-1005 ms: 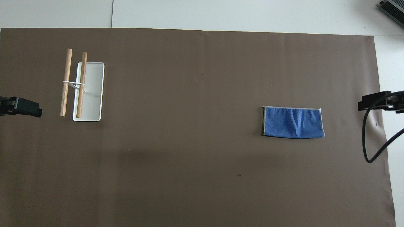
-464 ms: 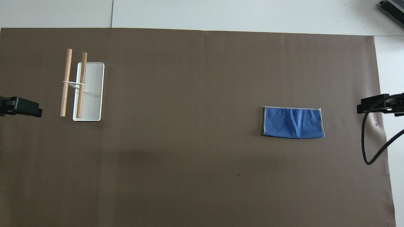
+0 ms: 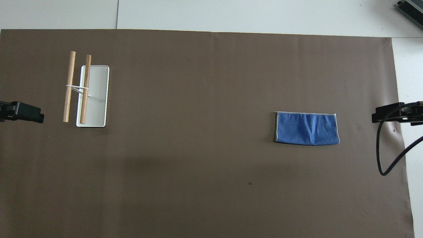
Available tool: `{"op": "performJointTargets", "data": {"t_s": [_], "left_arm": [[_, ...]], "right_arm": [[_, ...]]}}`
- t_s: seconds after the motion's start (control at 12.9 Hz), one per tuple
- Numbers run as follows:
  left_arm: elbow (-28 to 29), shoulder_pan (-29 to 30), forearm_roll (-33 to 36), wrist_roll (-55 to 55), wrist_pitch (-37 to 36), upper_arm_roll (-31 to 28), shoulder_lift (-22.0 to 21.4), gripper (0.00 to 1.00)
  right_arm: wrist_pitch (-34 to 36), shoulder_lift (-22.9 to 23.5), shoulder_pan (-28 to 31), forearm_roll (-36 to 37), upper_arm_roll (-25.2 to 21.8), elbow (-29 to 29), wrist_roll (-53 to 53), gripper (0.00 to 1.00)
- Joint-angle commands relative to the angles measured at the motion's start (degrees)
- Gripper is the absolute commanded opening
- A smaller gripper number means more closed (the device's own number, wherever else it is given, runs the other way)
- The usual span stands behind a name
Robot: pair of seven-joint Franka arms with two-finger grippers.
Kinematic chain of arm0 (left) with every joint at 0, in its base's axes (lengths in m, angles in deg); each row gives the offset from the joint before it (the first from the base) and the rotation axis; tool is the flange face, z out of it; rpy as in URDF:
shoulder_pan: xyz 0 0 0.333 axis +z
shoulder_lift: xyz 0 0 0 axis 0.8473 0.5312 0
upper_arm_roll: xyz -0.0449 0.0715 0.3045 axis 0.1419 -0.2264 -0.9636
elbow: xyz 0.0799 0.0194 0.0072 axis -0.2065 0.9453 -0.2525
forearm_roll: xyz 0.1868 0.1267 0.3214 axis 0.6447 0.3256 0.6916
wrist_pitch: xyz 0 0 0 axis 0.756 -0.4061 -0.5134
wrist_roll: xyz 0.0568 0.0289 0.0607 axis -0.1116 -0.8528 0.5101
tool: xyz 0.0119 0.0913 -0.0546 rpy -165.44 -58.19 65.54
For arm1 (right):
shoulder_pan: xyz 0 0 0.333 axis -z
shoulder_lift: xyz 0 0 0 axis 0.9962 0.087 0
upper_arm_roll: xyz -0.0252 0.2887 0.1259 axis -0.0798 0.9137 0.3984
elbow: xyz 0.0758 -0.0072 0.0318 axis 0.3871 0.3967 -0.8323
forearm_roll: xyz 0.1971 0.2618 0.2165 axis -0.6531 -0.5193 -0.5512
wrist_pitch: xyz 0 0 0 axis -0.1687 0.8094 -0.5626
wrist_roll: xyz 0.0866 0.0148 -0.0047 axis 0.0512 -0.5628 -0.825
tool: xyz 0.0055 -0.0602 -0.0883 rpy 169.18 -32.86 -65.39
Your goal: Right arm passes towel to left arm to hang
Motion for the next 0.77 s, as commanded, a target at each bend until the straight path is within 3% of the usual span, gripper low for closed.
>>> {"op": "performJointTargets", "data": {"t_s": [0.0,0.31,0.46,0.7], "left_arm": [[0.9,-0.1,1.4,0.7,-0.5,0.1,-1.0,1.0],[0.9,-0.1,1.4,0.7,-0.5,0.1,-1.0,1.0],[0.9,-0.1,1.4,0.7,-0.5,0.1,-1.0,1.0],[0.9,-0.1,1.4,0.7,-0.5,0.1,-1.0,1.0]], "right_arm": [[-2.0,-2.3,0.5,1.6,0.6,3.2,-0.5,1.0],[-12.7,-3.0,-0.1,1.6,0.7,10.9,-0.4,1.0],[-16.9,0.1,-2.5,1.5,0.9,12.9,-0.5,1.0],[-30.5,3.4,-3.9,1.2,0.9,21.4,-0.8,1.0]]}}
